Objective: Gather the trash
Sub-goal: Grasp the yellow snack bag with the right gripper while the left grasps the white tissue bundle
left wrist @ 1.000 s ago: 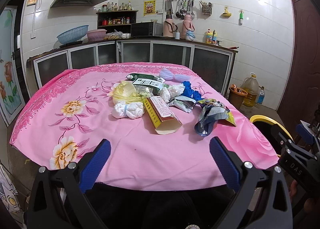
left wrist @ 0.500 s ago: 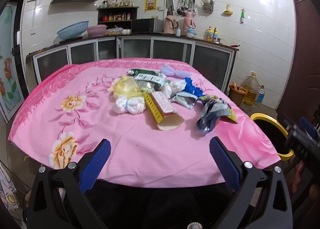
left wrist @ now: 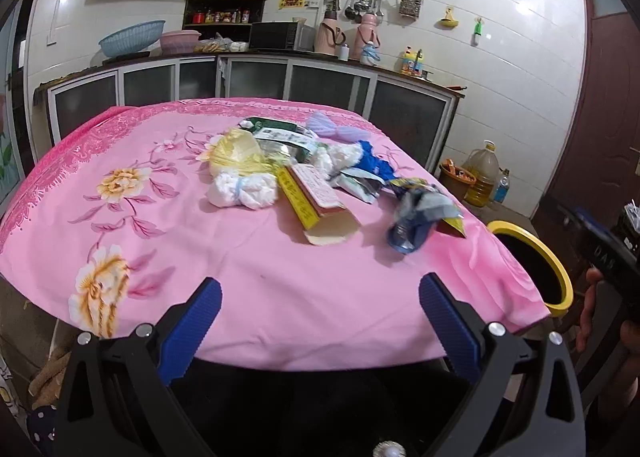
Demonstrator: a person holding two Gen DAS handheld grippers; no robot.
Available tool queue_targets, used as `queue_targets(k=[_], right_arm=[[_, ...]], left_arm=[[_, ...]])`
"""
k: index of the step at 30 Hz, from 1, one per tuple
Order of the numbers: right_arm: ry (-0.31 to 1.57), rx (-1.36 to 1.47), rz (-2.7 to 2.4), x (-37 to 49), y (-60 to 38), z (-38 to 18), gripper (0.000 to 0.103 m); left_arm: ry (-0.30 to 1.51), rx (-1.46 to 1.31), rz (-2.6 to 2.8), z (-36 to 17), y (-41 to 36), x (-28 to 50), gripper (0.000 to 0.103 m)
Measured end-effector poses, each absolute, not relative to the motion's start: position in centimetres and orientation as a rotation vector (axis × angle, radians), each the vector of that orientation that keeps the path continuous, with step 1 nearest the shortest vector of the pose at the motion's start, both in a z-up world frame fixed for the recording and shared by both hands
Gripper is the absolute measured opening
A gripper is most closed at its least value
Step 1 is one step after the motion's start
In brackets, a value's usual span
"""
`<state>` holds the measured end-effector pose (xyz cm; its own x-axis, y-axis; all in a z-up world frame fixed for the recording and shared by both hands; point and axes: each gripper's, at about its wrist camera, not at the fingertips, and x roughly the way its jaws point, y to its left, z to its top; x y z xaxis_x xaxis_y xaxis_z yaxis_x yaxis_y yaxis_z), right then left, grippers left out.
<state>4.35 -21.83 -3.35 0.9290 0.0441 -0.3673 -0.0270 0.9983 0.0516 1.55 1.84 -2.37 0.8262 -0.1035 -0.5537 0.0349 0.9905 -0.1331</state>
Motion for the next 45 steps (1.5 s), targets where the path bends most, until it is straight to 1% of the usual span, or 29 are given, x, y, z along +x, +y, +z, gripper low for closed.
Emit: queue_targets(k=[5, 8, 10, 12, 19, 29, 35, 42, 43, 44, 45], right_arm=[[0.445, 0.038, 0.111, 6.7, -21.7, -3.9, 0.095], [0.457, -0.06, 0.132, 8.2, -20.5, -4.2, 0.095], [0.488, -0.125, 0.171, 9.6, -19.8, -4.6, 0.095], [0.558, -0.152, 0.272, 11.2, -19.4, -5.0, 0.095], [0.667, -0.324, 0.366, 14.7, -18.7, -6.3, 0.095], [0.725, -0.389, 0.458, 19.5, -17.6, -7.4, 0.095], [0.786, -0.339, 0.524, 22.3, -17.2, -7.8, 0.095], [0.826, -0.273, 0.552, 24.1, -16.7, -8.0, 0.095], [0.837, -0.276, 0.552, 24.2, -16.5, -8.2, 0.09], [0.848, -0.278, 0.556, 24.3, -16.4, -8.3, 0.067], [0.861, -0.275, 0.559, 24.4, -16.3, -8.5, 0.057]], left_arm=[[0.592, -0.085, -0.049, -1.5, 4.1, 3.6, 0.095], [0.599, -0.031, -0.032, -0.7, 5.5, 5.6, 0.095], [0.628, -0.052, -0.089, -0.3, 6.9, 7.5, 0.095], [0.672, -0.076, -0.117, -0.6, 8.4, 9.8, 0.095], [0.774, -0.026, -0.149, -2.4, 10.4, 15.0, 0.095], [0.872, -0.005, -0.186, -4.5, 10.5, 20.9, 0.095], [0.922, -0.068, -0.259, -6.0, 10.5, 23.6, 0.095], [0.92, -0.103, -0.298, -6.7, 9.6, 24.8, 0.094], [0.916, -0.101, -0.302, -6.7, 9.5, 24.8, 0.089], [0.915, -0.098, -0.298, -6.7, 9.5, 24.6, 0.079], [0.914, -0.092, -0.279, -6.8, 9.5, 24.6, 0.073]])
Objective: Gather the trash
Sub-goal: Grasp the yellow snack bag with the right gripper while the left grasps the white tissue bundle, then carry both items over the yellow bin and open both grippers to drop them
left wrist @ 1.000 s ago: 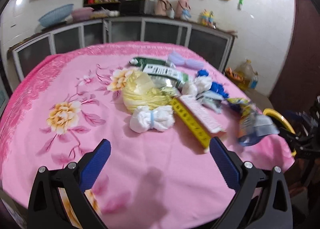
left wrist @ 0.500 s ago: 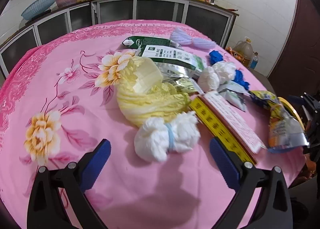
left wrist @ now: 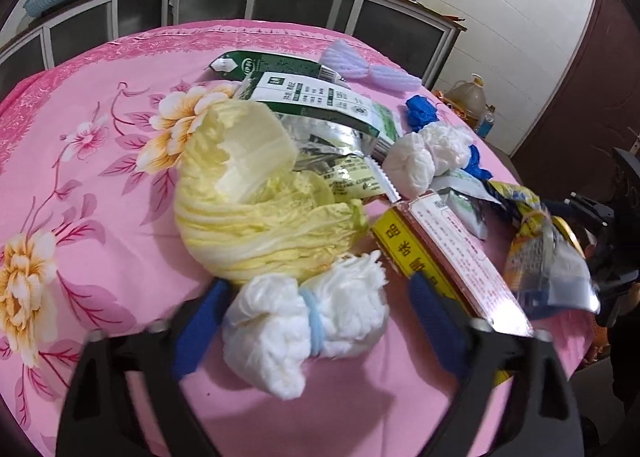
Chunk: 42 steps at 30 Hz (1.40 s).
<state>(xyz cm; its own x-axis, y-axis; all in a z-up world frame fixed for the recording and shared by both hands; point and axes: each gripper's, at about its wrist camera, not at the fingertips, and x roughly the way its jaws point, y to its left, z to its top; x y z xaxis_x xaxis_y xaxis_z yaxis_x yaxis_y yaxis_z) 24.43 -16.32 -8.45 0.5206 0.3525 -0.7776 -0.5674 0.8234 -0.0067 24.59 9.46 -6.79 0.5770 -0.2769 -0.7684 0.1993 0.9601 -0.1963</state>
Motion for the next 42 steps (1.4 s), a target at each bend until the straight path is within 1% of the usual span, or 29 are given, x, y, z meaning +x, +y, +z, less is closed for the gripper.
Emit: queue_targets(k=[1, 2, 5, 15, 22, 25, 35, 42], right_arm=[[0.867, -0.258, 0.552, 24.5, -16.4, -8.5, 0.057], [0.878, -0.245, 0.557, 24.5, -16.4, -8.5, 0.05], [0.866, -0.188, 0.569, 23.7, -16.8, -8.0, 0.044], [0.81, -0.076, 0.609, 19.9, -18.5, -5.4, 0.042], [0.775, -0.005, 0.525, 18.3, -22.4, -5.1, 0.042], [0.754, 0.04, 0.455, 17.7, -25.2, -5.0, 0.042], [0.694, 0.14, 0.145, 15.3, -36.9, -5.4, 0.043], [0.715, 0.199, -0.106, 13.7, -44.1, -8.0, 0.043]], left_arm=[[0.913, -0.094, -0.267, -6.8, 9.7, 24.5, 0.066], [0.912, -0.104, -0.27, -6.8, 10.0, 24.3, 0.063], [0.893, -0.106, -0.27, -6.4, 10.2, 23.4, 0.06], [0.809, -0.128, -0.304, -2.9, 10.9, 19.1, 0.059], [0.771, -0.115, -0.337, -0.8, 8.6, 18.1, 0.06], [0.765, -0.084, -0.381, -0.1, 5.8, 18.6, 0.06], [0.777, 0.02, -0.61, 0.7, -7.6, 22.0, 0.06], [0.783, 0.089, -0.781, 0.4, -18.9, 23.7, 0.06]])
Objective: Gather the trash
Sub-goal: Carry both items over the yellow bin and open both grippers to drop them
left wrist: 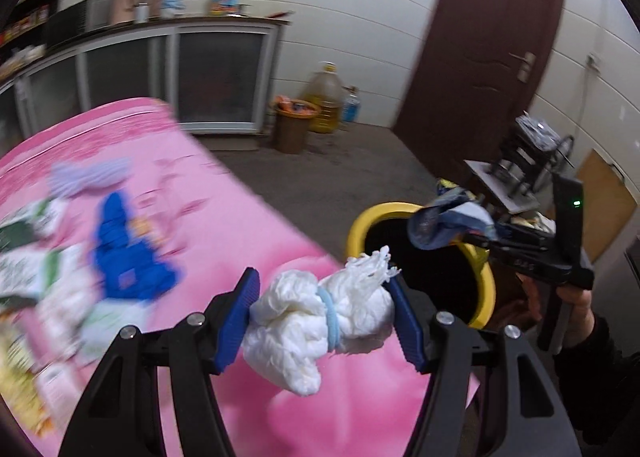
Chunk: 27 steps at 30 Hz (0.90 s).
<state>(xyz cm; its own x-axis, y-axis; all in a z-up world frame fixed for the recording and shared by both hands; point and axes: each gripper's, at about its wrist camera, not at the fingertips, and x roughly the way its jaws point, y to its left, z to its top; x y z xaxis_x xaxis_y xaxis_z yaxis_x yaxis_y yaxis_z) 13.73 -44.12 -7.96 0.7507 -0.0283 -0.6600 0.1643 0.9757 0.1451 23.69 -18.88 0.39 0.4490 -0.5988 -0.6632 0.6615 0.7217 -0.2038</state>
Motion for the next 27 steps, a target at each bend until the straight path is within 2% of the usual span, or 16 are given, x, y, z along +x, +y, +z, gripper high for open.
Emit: queue_targets(k=[7, 9, 12, 13, 16, 22, 27], right_arm=[[0.792, 0.263, -0.268, 12.4, -49.1, -11.4, 0.045], [0.811, 0.269, -0.282, 12.2, -49.6, -11.9, 0.054], [0.812, 0.274, -0.327, 11.8, -50.2, -11.9, 0.061], [0.81, 0.274, -0.337, 11.5, -50.4, -11.9, 0.062], [0.796, 0.3, -0.351, 10.9, -50.8, -11.4, 0.063], [0.75, 0.316, -0.327, 10.3, -49.1, -9.7, 0.063], [0.678, 0.304, -0.189, 10.6, -44.9, -7.2, 0.064]], left_arm=[[0.84, 0.114, -0.881, -2.4, -28.3, 24.5, 0.06], [0.85, 0.13, -0.879, -3.2, -30.0, 24.6, 0.061], [0.87, 0.106, -0.889, -4.1, -31.7, 24.8, 0.076], [0.865, 0.097, -0.884, -4.0, -31.8, 24.7, 0.086], [0.841, 0.073, -0.87, -3.6, -31.6, 24.5, 0.093], [0.817, 0.042, -0.807, -2.7, -28.2, 24.6, 0.093], [0.772, 0.013, -0.695, -0.7, -21.5, 24.6, 0.093]])
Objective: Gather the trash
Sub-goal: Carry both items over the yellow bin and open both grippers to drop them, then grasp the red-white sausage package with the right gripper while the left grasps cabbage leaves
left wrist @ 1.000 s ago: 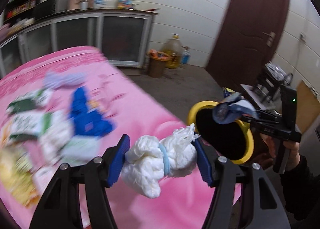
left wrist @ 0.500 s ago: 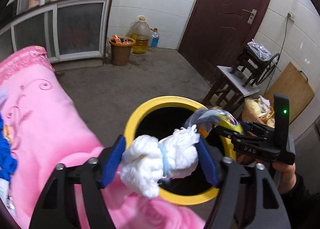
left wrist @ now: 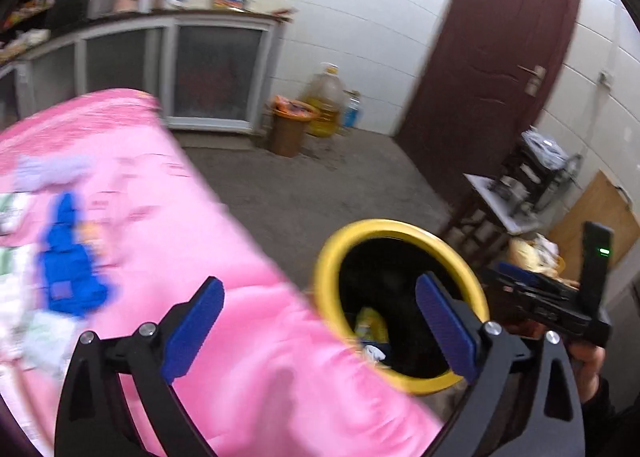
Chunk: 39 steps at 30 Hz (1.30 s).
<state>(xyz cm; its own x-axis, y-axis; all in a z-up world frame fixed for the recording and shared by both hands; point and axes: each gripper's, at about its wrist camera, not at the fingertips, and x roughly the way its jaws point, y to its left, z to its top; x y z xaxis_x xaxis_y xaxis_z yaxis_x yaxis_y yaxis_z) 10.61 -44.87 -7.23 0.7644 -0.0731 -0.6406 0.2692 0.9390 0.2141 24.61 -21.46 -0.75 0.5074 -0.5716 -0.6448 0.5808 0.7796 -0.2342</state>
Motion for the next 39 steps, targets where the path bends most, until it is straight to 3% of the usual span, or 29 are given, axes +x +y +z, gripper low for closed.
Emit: queue_targets(k=[6, 16, 39], right_arm=[[0.632, 0.247, 0.1, 13.0, -34.9, -4.7, 0.068], [0.749, 0.172, 0.534, 17.6, -14.6, -5.8, 0.07], [0.883, 0.063, 0.554, 23.0, -4.2, -9.3, 0.075]], left_arm=[[0.688, 0.034, -0.457, 1.7, -8.8, 23.5, 0.095], [0.688, 0.004, -0.104, 1.2, 9.0, 22.3, 0.095], [0.77, -0.167, -0.153, -5.4, 14.7, 29.2, 0.094]])
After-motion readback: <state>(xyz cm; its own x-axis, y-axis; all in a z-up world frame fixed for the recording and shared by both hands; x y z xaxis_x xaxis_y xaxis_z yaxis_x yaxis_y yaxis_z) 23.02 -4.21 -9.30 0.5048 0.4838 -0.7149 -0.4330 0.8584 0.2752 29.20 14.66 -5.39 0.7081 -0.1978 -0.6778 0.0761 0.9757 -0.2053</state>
